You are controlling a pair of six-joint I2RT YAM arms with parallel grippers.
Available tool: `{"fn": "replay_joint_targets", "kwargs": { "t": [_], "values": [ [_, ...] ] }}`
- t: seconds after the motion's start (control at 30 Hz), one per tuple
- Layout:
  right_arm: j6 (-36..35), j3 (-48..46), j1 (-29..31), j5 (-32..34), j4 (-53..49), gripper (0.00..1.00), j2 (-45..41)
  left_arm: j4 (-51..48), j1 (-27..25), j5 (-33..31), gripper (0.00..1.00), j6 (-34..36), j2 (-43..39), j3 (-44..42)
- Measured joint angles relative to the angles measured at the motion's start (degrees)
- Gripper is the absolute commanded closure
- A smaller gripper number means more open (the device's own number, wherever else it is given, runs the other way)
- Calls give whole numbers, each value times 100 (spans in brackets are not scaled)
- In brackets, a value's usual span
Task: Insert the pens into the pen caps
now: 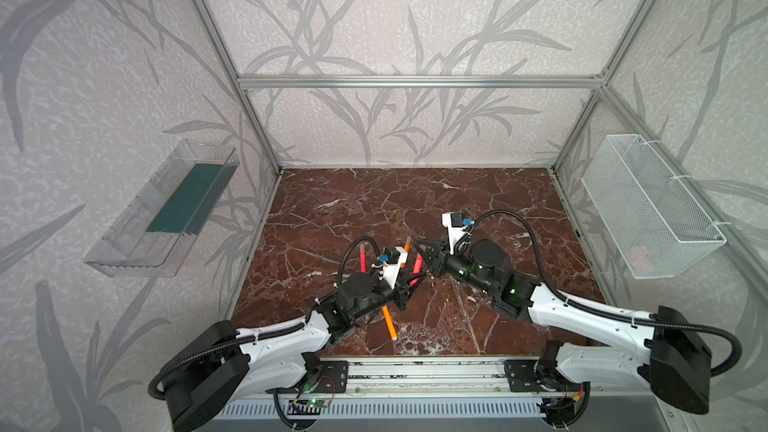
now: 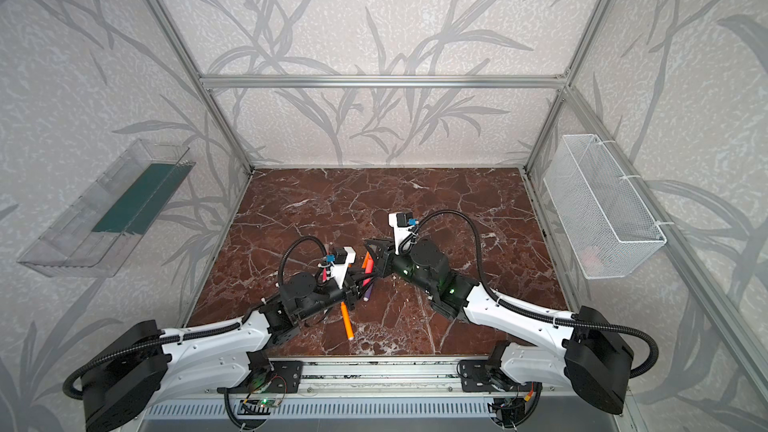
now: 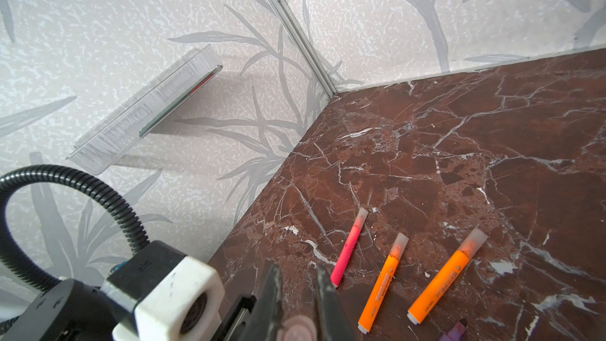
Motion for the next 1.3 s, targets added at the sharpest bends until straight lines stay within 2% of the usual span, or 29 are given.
{"fn": "replay_joint_targets", "kwargs": {
  "t": [0.33,0.5,0.83,1.3],
  "values": [
    [-407,-63,103,-151,459,100,-170,-1244,-59,-219,100,420,-879,372],
    [-560,-240,251,-61,660,100,-393,-1556,-133,-216,100,693,-1106,463],
    [-970,-675,586,890,1075,100,-503,-2035,-162,-216,100,1161,-531,970],
    [-1215,-1005,892,1193,1438,100,-402,-2444,-170,-186,100,1582,-350,1058]
  ]
}}
